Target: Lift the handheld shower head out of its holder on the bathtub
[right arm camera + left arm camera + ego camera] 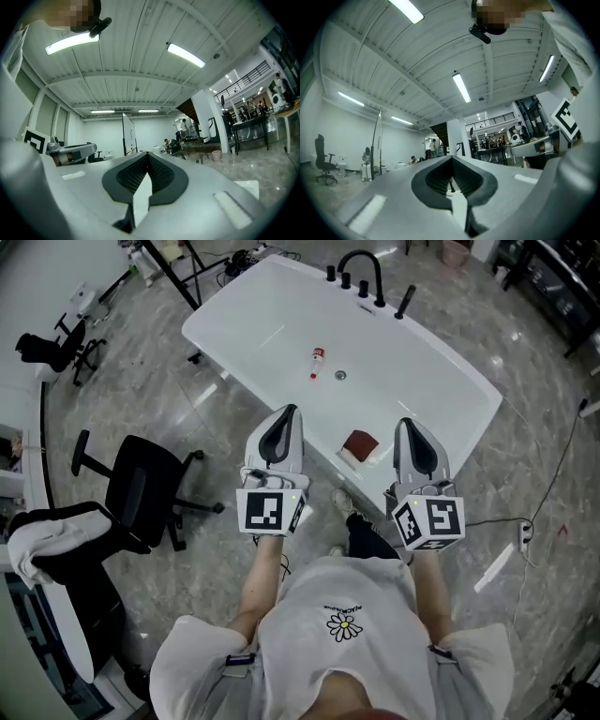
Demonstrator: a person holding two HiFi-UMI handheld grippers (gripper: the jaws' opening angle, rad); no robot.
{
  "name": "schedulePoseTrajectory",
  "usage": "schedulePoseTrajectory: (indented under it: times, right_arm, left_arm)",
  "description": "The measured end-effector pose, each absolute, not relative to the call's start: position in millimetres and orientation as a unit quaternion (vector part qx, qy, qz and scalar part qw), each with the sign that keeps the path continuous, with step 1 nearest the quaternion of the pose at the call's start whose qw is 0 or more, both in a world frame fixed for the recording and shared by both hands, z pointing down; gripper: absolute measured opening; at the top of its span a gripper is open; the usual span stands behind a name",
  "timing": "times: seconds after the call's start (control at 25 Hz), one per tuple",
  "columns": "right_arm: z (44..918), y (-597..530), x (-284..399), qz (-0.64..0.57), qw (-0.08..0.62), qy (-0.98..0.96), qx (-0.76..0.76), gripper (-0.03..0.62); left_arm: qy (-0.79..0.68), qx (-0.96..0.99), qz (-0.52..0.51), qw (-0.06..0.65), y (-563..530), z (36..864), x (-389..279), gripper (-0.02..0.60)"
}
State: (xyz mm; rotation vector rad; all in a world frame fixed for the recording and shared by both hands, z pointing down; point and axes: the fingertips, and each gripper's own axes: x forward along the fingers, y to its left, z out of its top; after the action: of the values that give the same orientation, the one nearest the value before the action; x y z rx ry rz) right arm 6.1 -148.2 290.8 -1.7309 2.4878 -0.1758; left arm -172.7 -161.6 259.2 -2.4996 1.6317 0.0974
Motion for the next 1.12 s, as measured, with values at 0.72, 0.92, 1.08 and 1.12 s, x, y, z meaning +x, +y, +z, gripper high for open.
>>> schedulePoseTrajectory:
  times: [0.72, 0.92, 1.08, 1.12]
  right_arm:
    - [305, -450, 107, -0.032, 0.034, 0.794, -0.606, 0.064]
    - [344, -520, 120, -0.047, 0.031, 0.780, -0.624, 0.112]
    - [405, -581, 133, -0.083, 0.026, 0.768, -0.635, 0.176]
    - [422, -597, 138, -0.093, 0.024, 0.764, -0.638, 0.190]
  left_arm:
    - [0.503, -0.856, 0.071, 0.091, -452, 258, -86, 0.000]
    - [0.463, -0.882, 0.070, 0.050, -504, 309, -63, 0.000]
    - [0.453, -0.889, 0.072, 0.010, -551, 355, -56, 0.000]
    - [0.451, -0.890, 0.069, 0.005, -564, 367, -54, 0.000]
